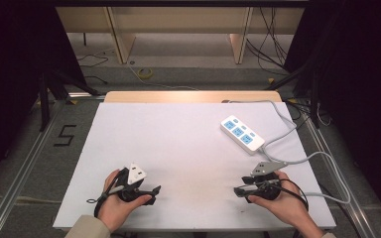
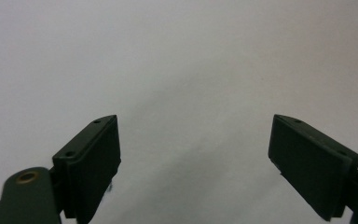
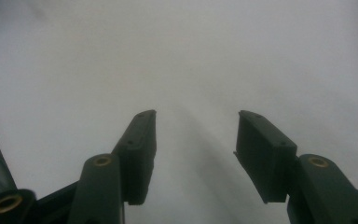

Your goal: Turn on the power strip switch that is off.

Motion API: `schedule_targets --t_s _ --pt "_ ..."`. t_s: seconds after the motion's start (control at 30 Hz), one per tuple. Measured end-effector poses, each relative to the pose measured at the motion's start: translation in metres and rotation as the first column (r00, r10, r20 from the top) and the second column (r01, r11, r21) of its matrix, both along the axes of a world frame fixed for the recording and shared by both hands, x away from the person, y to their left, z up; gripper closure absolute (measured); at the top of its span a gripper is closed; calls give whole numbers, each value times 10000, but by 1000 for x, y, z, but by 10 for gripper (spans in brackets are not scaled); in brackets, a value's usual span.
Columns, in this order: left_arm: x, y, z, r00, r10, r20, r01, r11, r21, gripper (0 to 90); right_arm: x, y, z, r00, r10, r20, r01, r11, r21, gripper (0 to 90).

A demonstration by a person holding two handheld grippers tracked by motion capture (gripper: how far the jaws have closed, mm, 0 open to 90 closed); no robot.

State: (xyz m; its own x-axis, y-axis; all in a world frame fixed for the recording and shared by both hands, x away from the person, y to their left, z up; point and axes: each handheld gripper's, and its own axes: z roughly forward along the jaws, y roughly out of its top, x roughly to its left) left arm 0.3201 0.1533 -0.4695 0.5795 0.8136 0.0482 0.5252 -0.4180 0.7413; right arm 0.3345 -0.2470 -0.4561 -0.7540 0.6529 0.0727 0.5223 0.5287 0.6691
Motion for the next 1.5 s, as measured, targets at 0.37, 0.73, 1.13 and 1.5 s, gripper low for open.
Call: schedule_targets --t_s 0.37,0.73,1.13,1.5 --pt "-1 1 1 9999 140 50 -140 9999 98 180 -1 -2 7 9998 31 208 -18 9980 -633 840" --pt "0 3 1 9995 311 60 -311 9995 -20 187 3 0 11 9997 -142 -186 123 9948 -1007 900" --pt "0 3 1 9992 392 64 -392 9992 -34 191 10 2 15 9986 -327 -422 278 9934 -1116 900" --pt "1 4 1 9991 419 53 -419 9991 -9 192 19 1 23 9981 -408 -459 344 9906 -1324 900"
